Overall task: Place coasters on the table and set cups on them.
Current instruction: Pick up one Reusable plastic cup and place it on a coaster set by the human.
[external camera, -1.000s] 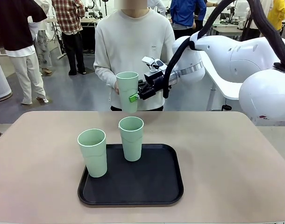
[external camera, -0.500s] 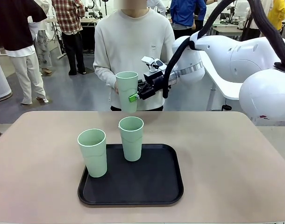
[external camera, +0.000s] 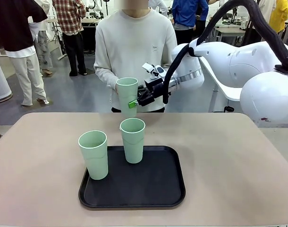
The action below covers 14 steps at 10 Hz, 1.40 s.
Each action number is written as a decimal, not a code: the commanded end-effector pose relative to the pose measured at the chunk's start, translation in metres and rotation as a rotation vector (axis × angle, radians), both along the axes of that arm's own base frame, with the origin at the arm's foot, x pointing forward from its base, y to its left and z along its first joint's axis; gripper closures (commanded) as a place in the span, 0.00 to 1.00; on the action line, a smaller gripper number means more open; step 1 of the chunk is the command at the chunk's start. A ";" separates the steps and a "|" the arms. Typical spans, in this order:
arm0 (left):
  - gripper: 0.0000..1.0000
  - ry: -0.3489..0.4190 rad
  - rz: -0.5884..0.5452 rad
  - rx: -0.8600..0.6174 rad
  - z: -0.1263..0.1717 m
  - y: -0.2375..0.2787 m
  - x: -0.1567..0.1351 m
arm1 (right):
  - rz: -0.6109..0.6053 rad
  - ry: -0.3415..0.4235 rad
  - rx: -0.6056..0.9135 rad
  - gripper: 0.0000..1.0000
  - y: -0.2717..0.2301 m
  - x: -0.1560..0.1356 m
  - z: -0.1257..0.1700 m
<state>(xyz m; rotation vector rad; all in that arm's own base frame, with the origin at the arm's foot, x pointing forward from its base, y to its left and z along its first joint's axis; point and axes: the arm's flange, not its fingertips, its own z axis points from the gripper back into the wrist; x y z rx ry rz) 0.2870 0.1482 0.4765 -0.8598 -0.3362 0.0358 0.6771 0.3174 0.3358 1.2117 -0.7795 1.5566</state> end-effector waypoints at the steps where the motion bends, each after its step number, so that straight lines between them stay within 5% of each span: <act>1: 0.00 -0.009 0.007 -0.014 0.000 -0.001 0.001 | -0.028 -0.072 0.032 0.17 -0.007 -0.013 -0.006; 14: 0.00 -0.009 0.007 -0.014 0.000 -0.001 0.001 | -0.018 0.024 0.062 0.17 0.006 0.018 -0.061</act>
